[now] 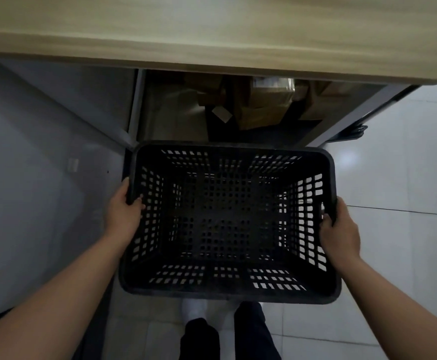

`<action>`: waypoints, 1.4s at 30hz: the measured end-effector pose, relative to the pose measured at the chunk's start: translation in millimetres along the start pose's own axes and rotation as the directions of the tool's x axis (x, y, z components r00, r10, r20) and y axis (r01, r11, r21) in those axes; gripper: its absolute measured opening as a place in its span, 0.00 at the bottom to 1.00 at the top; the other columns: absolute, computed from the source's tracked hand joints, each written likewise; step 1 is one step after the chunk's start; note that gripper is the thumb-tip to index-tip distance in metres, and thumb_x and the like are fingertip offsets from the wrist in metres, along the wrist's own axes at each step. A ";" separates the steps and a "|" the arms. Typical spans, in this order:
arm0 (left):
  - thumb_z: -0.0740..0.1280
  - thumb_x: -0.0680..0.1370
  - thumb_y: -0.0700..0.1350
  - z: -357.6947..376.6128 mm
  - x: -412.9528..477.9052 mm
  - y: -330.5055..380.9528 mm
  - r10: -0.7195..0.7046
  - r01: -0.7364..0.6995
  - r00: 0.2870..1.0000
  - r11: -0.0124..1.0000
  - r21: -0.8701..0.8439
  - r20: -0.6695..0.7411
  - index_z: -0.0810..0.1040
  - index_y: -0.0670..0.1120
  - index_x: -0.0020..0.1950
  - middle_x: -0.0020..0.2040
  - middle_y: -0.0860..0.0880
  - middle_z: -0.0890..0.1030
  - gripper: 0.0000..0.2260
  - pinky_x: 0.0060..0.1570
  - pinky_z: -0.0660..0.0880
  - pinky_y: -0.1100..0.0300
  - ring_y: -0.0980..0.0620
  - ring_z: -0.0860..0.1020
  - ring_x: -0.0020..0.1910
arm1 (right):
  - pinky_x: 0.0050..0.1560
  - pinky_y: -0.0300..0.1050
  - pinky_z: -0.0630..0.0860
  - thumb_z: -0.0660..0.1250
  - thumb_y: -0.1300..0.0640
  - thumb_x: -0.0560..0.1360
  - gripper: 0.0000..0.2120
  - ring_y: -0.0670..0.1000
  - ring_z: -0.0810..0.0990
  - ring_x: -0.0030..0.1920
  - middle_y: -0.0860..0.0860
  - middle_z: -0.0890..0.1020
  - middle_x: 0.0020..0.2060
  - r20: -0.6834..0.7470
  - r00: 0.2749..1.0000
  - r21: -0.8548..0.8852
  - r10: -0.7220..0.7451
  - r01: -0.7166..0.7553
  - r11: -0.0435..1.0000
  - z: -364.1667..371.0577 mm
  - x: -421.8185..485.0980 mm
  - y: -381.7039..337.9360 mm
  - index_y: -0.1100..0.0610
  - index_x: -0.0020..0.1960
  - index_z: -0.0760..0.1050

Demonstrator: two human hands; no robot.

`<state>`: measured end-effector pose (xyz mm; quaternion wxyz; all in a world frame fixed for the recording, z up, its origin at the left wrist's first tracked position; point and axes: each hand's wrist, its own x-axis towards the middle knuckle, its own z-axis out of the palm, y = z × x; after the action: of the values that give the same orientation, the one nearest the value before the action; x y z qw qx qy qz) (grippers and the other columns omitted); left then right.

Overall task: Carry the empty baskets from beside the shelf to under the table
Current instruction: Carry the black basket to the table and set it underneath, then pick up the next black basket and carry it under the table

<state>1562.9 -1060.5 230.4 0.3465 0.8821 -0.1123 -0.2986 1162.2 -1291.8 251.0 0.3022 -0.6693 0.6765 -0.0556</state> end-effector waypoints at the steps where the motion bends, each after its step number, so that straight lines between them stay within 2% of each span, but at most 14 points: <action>1: 0.62 0.76 0.46 0.1 -2.3 -1.0 0.001 -0.001 1.000 1.000 -0.004 -0.001 0.69 0.82 0.58 0.53 0.65 0.81 0.27 0.53 0.80 0.44 0.52 0.83 0.51 | 0.39 0.51 0.68 0.57 0.60 0.77 0.14 0.56 0.72 0.40 0.50 0.79 0.46 0.007 1.000 0.000 0.006 -0.006 1.000 0.8 0.3 0.4 0.47 0.61 0.67; 6: 0.62 0.81 0.41 5.1 -11.3 -1.2 0.002 -0.002 1.000 1.000 -0.029 -0.011 0.67 0.79 0.64 0.56 0.57 0.82 0.30 0.56 0.78 0.42 0.49 0.82 0.54 | 0.41 0.50 0.68 0.57 0.58 0.78 0.18 0.60 0.78 0.44 0.54 0.81 0.52 0.032 0.999 -0.022 0.031 -0.030 0.999 0.3 0.2 1.9 0.47 0.67 0.63; 8: 0.62 0.82 0.41 6.7 -12.1 -1.0 -0.008 0.008 1.000 0.999 -0.052 -0.014 0.65 0.70 0.73 0.62 0.51 0.81 0.27 0.62 0.75 0.44 0.48 0.80 0.58 | 0.42 0.50 0.69 0.57 0.57 0.79 0.19 0.61 0.80 0.48 0.52 0.81 0.55 0.043 0.999 -0.013 0.024 -0.024 1.000 -1.5 0.2 0.1 0.46 0.67 0.63; 10: 0.64 0.82 0.43 5.8 -14.4 -0.1 0.011 -0.011 1.000 1.000 -0.010 -0.008 0.63 0.61 0.78 0.70 0.52 0.75 0.27 0.67 0.69 0.54 0.52 0.75 0.65 | 0.43 0.49 0.70 0.59 0.55 0.78 0.20 0.59 0.80 0.52 0.49 0.80 0.58 0.055 0.998 -0.008 0.016 -0.016 1.000 -5.1 1.0 -2.8 0.44 0.69 0.63; 12: 0.65 0.81 0.46 3.0 -20.4 4.8 0.026 -0.025 0.999 0.999 0.026 -0.020 0.62 0.59 0.79 0.70 0.56 0.72 0.28 0.64 0.65 0.61 0.56 0.71 0.66 | 0.45 0.50 0.72 0.61 0.53 0.78 0.23 0.57 0.79 0.55 0.49 0.78 0.61 0.060 0.998 -0.015 0.024 -0.023 1.000 -10.3 2.1 -5.6 0.45 0.72 0.62; 17: 0.70 0.78 0.43 -8.7 -33.3 14.8 0.050 -0.048 0.998 0.998 0.044 -0.046 0.64 0.55 0.79 0.73 0.51 0.73 0.31 0.68 0.66 0.56 0.50 0.72 0.69 | 0.60 0.59 0.74 0.66 0.48 0.77 0.32 0.57 0.72 0.67 0.55 0.71 0.69 0.066 0.998 -0.038 -0.015 0.017 0.999 -34.3 -3.1 -17.6 0.52 0.77 0.59; 19: 0.72 0.76 0.43 -16.9 -38.6 19.6 0.081 -0.077 0.996 0.995 0.066 -0.049 0.63 0.58 0.78 0.73 0.50 0.72 0.34 0.67 0.67 0.54 0.49 0.72 0.69 | 0.66 0.57 0.70 0.68 0.47 0.76 0.34 0.56 0.67 0.72 0.55 0.68 0.72 0.076 0.996 -0.048 -0.050 0.054 0.997 -47.3 -7.6 -25.7 0.51 0.78 0.58; 21: 0.73 0.75 0.45 -28.7 -47.1 27.7 0.118 -0.115 0.992 0.991 0.068 -0.047 0.61 0.69 0.76 0.72 0.52 0.72 0.36 0.68 0.67 0.50 0.49 0.71 0.69 | 0.69 0.55 0.67 0.68 0.45 0.75 0.36 0.55 0.63 0.74 0.54 0.66 0.74 0.090 0.990 -0.054 -0.105 0.110 0.992 -62.3 -13.9 -36.2 0.51 0.78 0.58; 23: 0.73 0.74 0.49 -43.3 -59.3 39.0 0.132 -0.130 0.991 0.990 0.051 -0.039 0.60 0.79 0.70 0.72 0.54 0.70 0.36 0.69 0.67 0.48 0.51 0.70 0.70 | 0.70 0.53 0.64 0.69 0.46 0.75 0.36 0.54 0.63 0.74 0.54 0.67 0.73 0.101 0.981 -0.055 -0.168 0.174 0.983 -78.5 -22.1 -48.8 0.51 0.77 0.59; 25: 0.73 0.73 0.52 -58.6 -75.5 51.6 0.145 -0.144 0.988 0.989 0.010 -0.050 0.61 0.80 0.67 0.72 0.53 0.71 0.34 0.69 0.68 0.49 0.51 0.71 0.69 | 0.70 0.52 0.64 0.71 0.47 0.74 0.34 0.55 0.64 0.72 0.54 0.70 0.71 0.126 0.959 -0.065 -0.252 0.262 0.963 -94.4 -33.4 -64.4 0.52 0.76 0.63; 29: 0.75 0.74 0.47 -93.9 -123.7 79.1 0.184 -0.196 0.976 0.975 -0.104 -0.114 0.65 0.79 0.65 0.70 0.53 0.74 0.33 0.65 0.68 0.57 0.54 0.74 0.67 | 0.69 0.51 0.65 0.74 0.50 0.73 0.31 0.56 0.69 0.69 0.55 0.75 0.67 0.190 0.891 -0.061 -0.412 0.429 0.901 -124.0 -60.1 -109.3 0.56 0.72 0.70; 36: 0.75 0.75 0.45 -184.5 -245.1 103.6 0.218 -0.276 0.917 0.952 -0.135 -0.334 0.72 0.53 0.72 0.66 0.53 0.78 0.27 0.61 0.67 0.72 0.60 0.76 0.63 | 0.70 0.52 0.67 0.71 0.47 0.75 0.28 0.53 0.69 0.71 0.52 0.73 0.69 0.299 0.696 0.059 -0.653 0.669 0.741 -174.3 -126.6 -221.6 0.54 0.72 0.71; 39: 0.75 0.75 0.46 -218.8 -310.7 97.6 0.173 -0.271 0.887 0.946 -0.177 -0.429 0.73 0.54 0.72 0.66 0.54 0.78 0.26 0.60 0.68 0.71 0.60 0.76 0.64 | 0.71 0.50 0.66 0.69 0.43 0.75 0.30 0.51 0.67 0.72 0.49 0.71 0.71 0.340 0.571 0.110 -0.747 0.765 0.635 -186.8 -169.0 -264.2 0.50 0.74 0.68; 42: 0.73 0.74 0.51 -250.9 -391.0 84.3 0.114 -0.247 0.864 0.945 -0.214 -0.491 0.71 0.63 0.69 0.67 0.58 0.76 0.25 0.60 0.68 0.71 0.65 0.73 0.65 | 0.70 0.48 0.66 0.68 0.40 0.74 0.31 0.50 0.66 0.73 0.46 0.70 0.72 0.369 0.438 0.153 -0.820 0.841 0.518 -199.7 -226.1 -296.3 0.46 0.74 0.67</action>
<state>1404.0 -827.5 609.1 0.5067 0.8580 -0.0656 -0.0535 1306.4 -1174.2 630.8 0.3480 -0.9180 0.1857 -0.0417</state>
